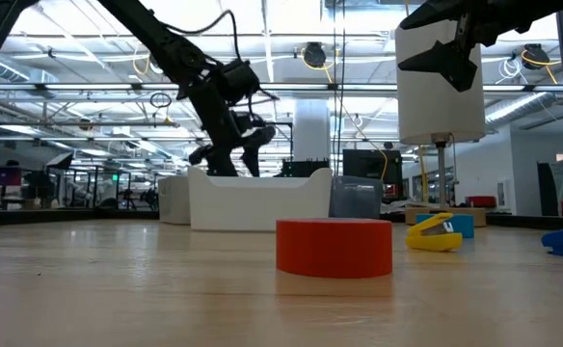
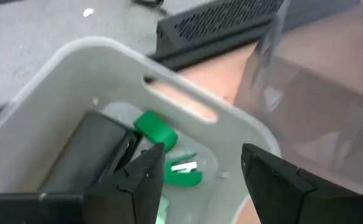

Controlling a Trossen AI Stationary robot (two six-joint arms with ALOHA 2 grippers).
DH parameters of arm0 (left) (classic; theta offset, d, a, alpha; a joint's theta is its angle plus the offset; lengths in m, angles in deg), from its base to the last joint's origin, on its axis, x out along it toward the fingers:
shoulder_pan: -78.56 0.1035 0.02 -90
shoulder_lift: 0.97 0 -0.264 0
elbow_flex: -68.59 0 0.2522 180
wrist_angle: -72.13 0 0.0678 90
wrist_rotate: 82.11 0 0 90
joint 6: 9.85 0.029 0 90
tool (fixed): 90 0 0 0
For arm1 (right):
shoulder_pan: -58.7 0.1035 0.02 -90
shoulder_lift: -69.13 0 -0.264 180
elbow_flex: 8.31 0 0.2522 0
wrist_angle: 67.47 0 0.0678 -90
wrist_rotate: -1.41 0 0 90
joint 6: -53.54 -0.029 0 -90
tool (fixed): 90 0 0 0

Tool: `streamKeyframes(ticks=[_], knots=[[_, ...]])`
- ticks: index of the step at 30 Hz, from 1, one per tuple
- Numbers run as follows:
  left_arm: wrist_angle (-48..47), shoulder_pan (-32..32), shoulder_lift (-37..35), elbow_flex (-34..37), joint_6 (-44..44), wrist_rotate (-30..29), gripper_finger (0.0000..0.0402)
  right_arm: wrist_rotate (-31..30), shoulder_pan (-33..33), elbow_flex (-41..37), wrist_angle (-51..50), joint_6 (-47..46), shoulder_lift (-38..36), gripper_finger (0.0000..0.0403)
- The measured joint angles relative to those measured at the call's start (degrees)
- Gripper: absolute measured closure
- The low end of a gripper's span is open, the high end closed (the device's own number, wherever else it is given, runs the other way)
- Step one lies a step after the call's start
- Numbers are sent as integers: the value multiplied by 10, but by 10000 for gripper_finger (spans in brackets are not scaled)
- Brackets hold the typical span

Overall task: Pick and place Stapler, Stapler remover, tape
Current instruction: Put the yellow stapler into the gray bin

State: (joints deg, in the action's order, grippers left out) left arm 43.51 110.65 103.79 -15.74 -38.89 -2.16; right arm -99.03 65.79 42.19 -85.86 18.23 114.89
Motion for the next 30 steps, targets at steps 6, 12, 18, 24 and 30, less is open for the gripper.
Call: streamKeyframes(ticks=[6, 12, 18, 24, 30], knots=[[1, -12, -74, 0, 0, 0, 188, 0, 0, 0, 0, 0, 0, 140], [0, -57, -155, 0, 0, 0, 188, 0, 0, 0, 0, 0, 0, 140], [7, -141, -197, 0, 1, -6, 188, 0, 0, 0, 0, 0, 0, 140], [15, -239, -200, 0, 1, -36, 188, 0, 0, 0, 0, 0, 0, 140], [15, -332, -194, 0, 9, -100, 188, 0, 0, 0, 0, 0, 0, 140]])
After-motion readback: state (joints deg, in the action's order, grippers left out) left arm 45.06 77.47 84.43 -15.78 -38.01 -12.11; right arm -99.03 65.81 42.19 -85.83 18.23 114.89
